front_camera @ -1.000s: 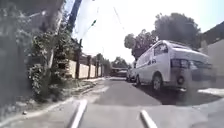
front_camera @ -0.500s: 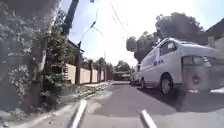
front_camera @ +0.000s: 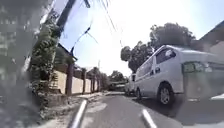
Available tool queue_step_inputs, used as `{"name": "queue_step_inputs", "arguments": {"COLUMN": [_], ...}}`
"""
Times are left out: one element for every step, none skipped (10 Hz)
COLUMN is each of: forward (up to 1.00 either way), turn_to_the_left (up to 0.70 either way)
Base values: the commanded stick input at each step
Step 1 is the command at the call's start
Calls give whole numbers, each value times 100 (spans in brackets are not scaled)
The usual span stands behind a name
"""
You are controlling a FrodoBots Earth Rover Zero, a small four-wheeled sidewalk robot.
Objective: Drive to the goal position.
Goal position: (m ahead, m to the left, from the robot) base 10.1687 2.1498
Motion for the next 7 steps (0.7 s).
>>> {"name": "queue_step_inputs", "arguments": {"forward": [70,70,70,70,70,70,70], "turn_to_the_left": [-6,-6,-6,-6,-6,-6,-6]}}
